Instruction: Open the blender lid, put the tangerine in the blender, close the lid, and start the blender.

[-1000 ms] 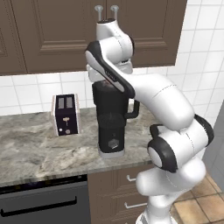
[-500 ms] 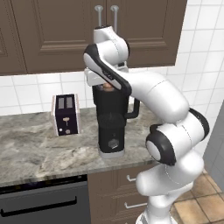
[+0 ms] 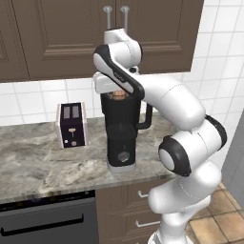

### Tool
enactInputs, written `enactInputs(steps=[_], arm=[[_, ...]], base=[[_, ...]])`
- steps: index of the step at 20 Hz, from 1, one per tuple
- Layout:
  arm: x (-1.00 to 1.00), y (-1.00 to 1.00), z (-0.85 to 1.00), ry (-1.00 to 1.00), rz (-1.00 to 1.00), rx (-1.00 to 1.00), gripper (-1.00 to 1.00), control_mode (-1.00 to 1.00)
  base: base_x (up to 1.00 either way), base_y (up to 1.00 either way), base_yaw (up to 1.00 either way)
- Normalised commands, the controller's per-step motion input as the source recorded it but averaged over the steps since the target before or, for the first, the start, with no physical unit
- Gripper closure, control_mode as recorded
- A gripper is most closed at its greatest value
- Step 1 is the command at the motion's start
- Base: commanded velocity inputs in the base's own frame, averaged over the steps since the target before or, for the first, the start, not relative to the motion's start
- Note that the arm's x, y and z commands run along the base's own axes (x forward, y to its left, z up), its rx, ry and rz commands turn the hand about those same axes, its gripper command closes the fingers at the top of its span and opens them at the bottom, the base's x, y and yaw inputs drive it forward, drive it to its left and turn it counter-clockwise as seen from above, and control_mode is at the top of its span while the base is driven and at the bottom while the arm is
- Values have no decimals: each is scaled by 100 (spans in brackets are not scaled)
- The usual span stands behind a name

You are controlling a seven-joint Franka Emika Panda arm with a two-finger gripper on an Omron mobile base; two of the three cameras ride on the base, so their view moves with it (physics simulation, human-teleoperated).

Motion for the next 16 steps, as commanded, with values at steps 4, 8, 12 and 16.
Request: enactInputs(steps=[4,8,12,16], arm=[[-9,-36,-21,-1,0,0,-100,-100],[0,-33,-6,-7,0,0,-100,-100],[0,-30,0,-10,0,0,-100,-100],[0,-11,9,-16,0,0,-100,-100]], base=[[0,0,0],[0,0,0],[0,0,0],[0,0,0]])
